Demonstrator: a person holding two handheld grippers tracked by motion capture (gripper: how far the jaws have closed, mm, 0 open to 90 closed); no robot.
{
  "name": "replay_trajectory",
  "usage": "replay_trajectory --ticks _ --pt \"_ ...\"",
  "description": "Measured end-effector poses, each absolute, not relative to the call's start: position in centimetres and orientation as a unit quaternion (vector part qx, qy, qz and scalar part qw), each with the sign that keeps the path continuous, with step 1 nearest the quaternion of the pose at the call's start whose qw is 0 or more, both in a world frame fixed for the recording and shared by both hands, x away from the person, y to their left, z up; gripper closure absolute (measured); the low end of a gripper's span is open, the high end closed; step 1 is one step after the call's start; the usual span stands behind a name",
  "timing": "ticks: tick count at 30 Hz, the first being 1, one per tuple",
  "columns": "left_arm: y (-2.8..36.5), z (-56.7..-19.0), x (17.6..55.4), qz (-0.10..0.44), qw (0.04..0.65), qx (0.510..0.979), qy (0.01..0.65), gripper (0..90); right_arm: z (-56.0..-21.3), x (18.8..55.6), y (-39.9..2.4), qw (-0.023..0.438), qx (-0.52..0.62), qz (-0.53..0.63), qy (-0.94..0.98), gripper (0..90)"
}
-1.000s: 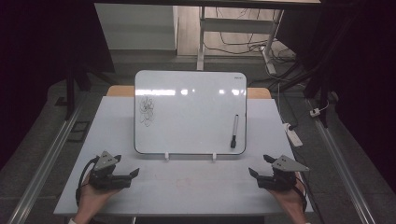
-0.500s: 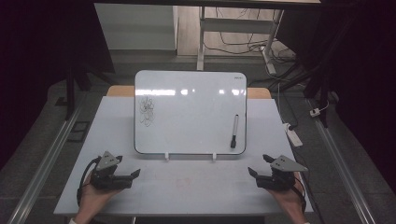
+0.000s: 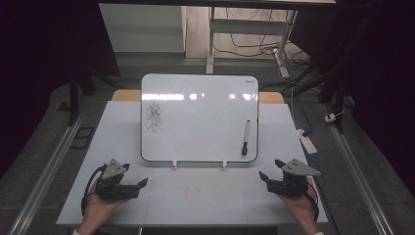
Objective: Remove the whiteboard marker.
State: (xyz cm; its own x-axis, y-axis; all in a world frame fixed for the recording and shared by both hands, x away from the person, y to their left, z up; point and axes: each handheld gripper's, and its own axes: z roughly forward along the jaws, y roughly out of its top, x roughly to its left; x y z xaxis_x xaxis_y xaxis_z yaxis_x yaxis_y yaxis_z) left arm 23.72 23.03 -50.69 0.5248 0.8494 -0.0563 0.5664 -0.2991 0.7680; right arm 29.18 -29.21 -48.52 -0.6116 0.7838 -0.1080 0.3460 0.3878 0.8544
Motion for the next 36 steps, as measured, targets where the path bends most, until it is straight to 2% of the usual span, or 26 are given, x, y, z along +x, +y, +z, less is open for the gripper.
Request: replay_trajectory --ticks 11,21,28,29,36 --pt "22.7 -50.7 23.5 0.187 0.383 0.790 0.442 15.2 -46.0 30.7 -27.2 0.268 0.387 0.417 0.778 29.0" --pt "22.6 -50.9 23.4 0.187 0.381 0.795 0.433 15.5 -43.0 35.1 -23.3 0.285 0.412 0.390 0.773 33.7" --pt "22.6 -51.0 23.0 0.188 0.384 0.798 0.425 15.6 -42.4 38.0 -20.6 0.287 0.439 0.374 0.765 41.7" --pt "22.6 -51.1 22.9 0.188 0.384 0.798 0.424 15.6 -42.4 38.6 -19.9 0.293 0.449 0.364 0.762 46.3" --pt "22.5 -51.2 22.6 0.192 0.384 0.804 0.412 15.7 -42.8 40.0 -19.0 0.302 0.490 0.341 0.743 58.0"
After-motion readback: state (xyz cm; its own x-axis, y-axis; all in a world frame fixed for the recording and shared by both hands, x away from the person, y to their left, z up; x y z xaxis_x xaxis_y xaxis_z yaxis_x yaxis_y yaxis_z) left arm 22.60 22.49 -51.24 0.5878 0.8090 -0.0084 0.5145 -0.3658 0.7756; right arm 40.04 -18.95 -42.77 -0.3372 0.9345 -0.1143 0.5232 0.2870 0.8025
